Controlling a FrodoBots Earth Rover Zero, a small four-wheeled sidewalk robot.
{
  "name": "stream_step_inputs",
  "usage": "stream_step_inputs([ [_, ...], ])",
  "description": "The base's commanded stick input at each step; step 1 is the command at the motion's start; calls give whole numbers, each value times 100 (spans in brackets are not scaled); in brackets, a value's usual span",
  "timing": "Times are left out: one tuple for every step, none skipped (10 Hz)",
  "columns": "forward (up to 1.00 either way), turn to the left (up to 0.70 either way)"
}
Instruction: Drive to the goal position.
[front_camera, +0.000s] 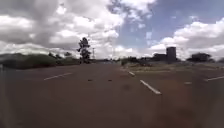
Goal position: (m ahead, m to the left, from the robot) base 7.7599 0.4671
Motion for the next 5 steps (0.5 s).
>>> stream_step_inputs([
  [70, 0],
  [70, 0],
  [70, 0],
  [70, 0],
  [70, 0],
])
